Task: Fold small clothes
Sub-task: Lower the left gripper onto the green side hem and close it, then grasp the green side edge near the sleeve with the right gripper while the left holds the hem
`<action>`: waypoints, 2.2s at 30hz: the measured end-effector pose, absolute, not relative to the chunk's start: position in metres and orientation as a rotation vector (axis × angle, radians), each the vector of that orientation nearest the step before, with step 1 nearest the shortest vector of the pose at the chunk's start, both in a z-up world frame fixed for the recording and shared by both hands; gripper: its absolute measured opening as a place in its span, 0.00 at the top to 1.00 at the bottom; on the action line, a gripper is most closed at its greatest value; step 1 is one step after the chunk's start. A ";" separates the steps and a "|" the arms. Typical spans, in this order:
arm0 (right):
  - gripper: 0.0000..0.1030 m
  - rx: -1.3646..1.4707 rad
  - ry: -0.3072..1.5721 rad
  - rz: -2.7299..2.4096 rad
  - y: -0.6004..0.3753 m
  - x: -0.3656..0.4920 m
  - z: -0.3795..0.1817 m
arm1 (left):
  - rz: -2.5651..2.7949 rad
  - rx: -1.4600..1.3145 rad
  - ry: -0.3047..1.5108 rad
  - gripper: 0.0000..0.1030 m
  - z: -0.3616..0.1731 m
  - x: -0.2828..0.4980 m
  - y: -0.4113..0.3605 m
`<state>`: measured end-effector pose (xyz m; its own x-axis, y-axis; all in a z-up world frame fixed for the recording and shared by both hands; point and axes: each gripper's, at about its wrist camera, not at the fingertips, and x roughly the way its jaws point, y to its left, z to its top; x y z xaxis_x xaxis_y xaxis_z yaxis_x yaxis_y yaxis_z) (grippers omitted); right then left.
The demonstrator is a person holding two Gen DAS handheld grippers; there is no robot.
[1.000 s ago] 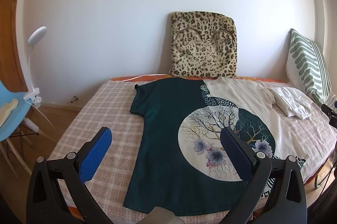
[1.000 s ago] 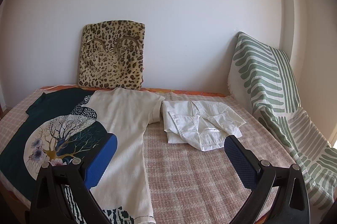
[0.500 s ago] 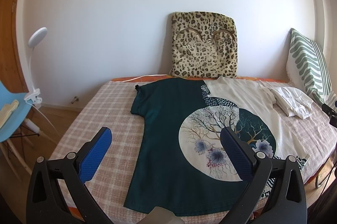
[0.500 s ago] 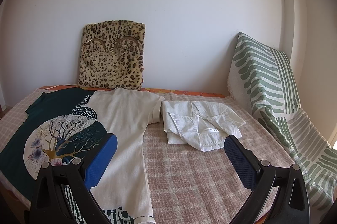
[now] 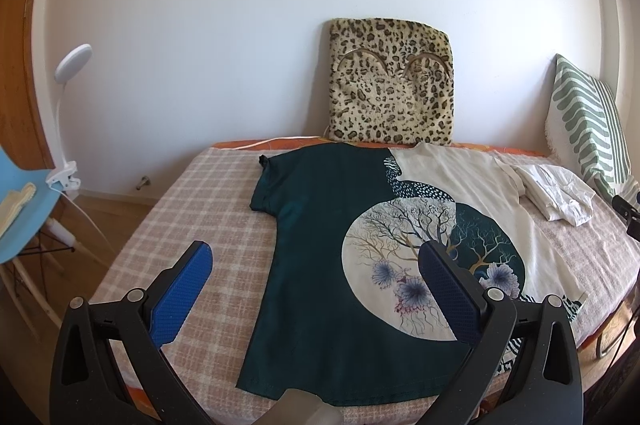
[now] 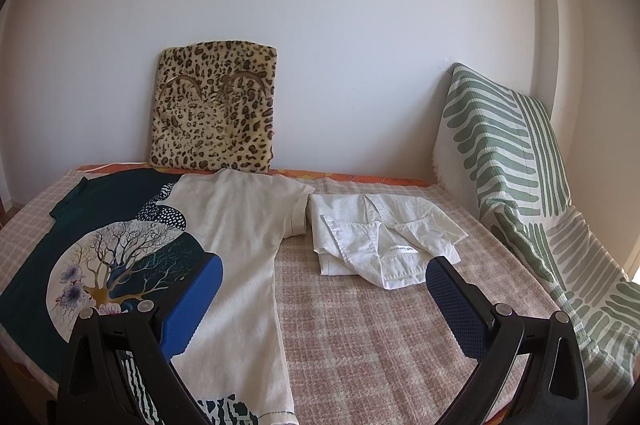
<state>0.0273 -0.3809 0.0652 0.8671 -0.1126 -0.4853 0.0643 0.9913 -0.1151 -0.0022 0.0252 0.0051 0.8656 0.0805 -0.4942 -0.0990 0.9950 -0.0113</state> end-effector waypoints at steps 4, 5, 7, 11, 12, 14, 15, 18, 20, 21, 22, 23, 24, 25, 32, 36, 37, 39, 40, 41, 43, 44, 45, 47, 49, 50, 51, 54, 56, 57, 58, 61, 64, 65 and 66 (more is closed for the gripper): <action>0.00 -0.072 0.530 -0.055 -0.378 0.031 0.069 | 0.112 -0.038 0.550 0.01 -0.001 0.000 0.036; 0.00 -0.063 0.537 -0.036 -0.377 0.034 0.071 | 0.099 -0.050 0.567 0.01 -0.003 0.001 0.041; 0.00 -0.060 0.548 -0.005 -0.373 0.038 0.074 | 0.091 -0.072 0.596 0.01 -0.009 0.002 0.049; 0.00 -0.028 0.568 0.078 -0.351 0.046 0.082 | 0.053 -0.177 0.626 0.01 -0.023 -0.001 0.071; 0.00 -0.019 0.570 0.103 -0.345 0.048 0.085 | 0.041 -0.213 0.647 0.01 -0.027 -0.001 0.076; 0.00 0.000 0.561 0.163 -0.334 0.056 0.091 | 0.037 -0.267 0.694 0.01 -0.037 0.001 0.085; 0.00 0.014 0.561 0.194 -0.327 0.059 0.093 | 0.035 -0.285 0.716 0.05 -0.042 0.002 0.088; 0.00 0.022 0.563 0.294 -0.299 0.076 0.101 | 0.016 -0.315 0.786 0.15 -0.058 0.005 0.091; 0.00 0.039 0.586 0.359 -0.278 0.090 0.106 | -0.007 -0.334 0.824 0.20 -0.065 0.007 0.092; 0.00 0.052 0.603 0.392 -0.268 0.098 0.108 | -0.016 -0.343 0.839 0.21 -0.068 0.007 0.094; 0.00 0.066 0.621 0.424 -0.259 0.106 0.109 | -0.028 -0.351 0.847 0.22 -0.071 0.008 0.094; 0.00 0.075 0.640 0.458 -0.247 0.115 0.112 | -0.036 -0.353 0.851 0.23 -0.072 0.008 0.095; 0.00 0.073 0.656 0.485 -0.236 0.122 0.114 | -0.041 -0.350 0.855 0.24 -0.074 0.008 0.097; 0.00 0.056 0.665 0.506 -0.222 0.130 0.115 | -0.040 -0.343 0.856 0.25 -0.075 0.008 0.097; 0.00 -0.011 0.751 0.608 -0.142 0.173 0.113 | -0.060 -0.397 0.900 0.35 -0.094 0.011 0.109; 0.00 0.005 0.817 0.652 -0.105 0.200 0.109 | -0.064 -0.385 0.940 0.38 -0.105 0.016 0.108; 0.00 0.005 0.835 0.661 -0.094 0.206 0.108 | -0.068 -0.384 0.946 0.40 -0.106 0.017 0.107; 0.01 -0.006 0.863 0.677 -0.074 0.218 0.105 | -0.083 -0.394 0.956 0.47 -0.109 0.020 0.106; 0.01 -0.015 0.873 0.683 -0.064 0.223 0.104 | -0.088 -0.403 0.961 0.49 -0.110 0.021 0.106; 0.03 -0.022 0.881 0.688 -0.054 0.229 0.102 | -0.089 -0.413 0.964 0.51 -0.111 0.022 0.106; 0.06 -0.023 0.906 0.689 -0.035 0.241 0.097 | -0.082 -0.434 0.973 0.52 -0.115 0.023 0.107; 0.08 -0.020 0.920 0.688 -0.027 0.248 0.095 | -0.080 -0.438 0.979 0.55 -0.116 0.024 0.106; 0.09 -0.015 0.934 0.688 -0.019 0.253 0.092 | -0.075 -0.430 0.974 0.57 -0.116 0.025 0.105; 0.11 0.003 0.963 0.699 -0.002 0.265 0.086 | -0.077 -0.413 0.974 0.64 -0.115 0.027 0.104; 0.12 0.017 0.995 0.707 0.015 0.277 0.079 | -0.081 -0.433 0.973 0.72 -0.117 0.030 0.106; 0.14 0.020 1.011 0.707 0.024 0.283 0.075 | -0.083 -0.446 0.972 0.77 -0.118 0.031 0.108; 0.15 0.019 1.023 0.703 0.033 0.289 0.070 | -0.086 -0.459 0.971 0.80 -0.119 0.031 0.109; 0.19 -0.003 1.043 0.688 0.058 0.304 0.054 | -0.127 -0.529 0.977 0.90 -0.123 0.034 0.113; 0.25 -0.013 1.062 0.685 0.075 0.312 0.038 | -0.134 -0.539 0.974 0.91 -0.125 0.034 0.113; 0.27 -0.018 1.077 0.680 0.082 0.316 0.030 | -0.139 -0.532 0.973 0.92 -0.124 0.034 0.111; 0.30 -0.022 1.092 0.679 0.090 0.320 0.022 | -0.143 -0.524 0.970 0.93 -0.123 0.034 0.110; 0.32 -0.031 1.116 0.687 0.111 0.331 0.005 | -0.159 -0.516 0.956 0.94 -0.119 0.034 0.108; 0.33 -0.067 1.116 0.669 0.132 0.341 -0.006 | -0.172 -0.517 0.950 0.94 -0.117 0.036 0.105; 0.35 -0.075 1.120 0.663 0.138 0.347 -0.009 | -0.177 -0.518 0.948 0.95 -0.118 0.035 0.105; 0.36 -0.077 1.125 0.661 0.143 0.352 -0.011 | -0.185 -0.519 0.948 0.95 -0.118 0.035 0.104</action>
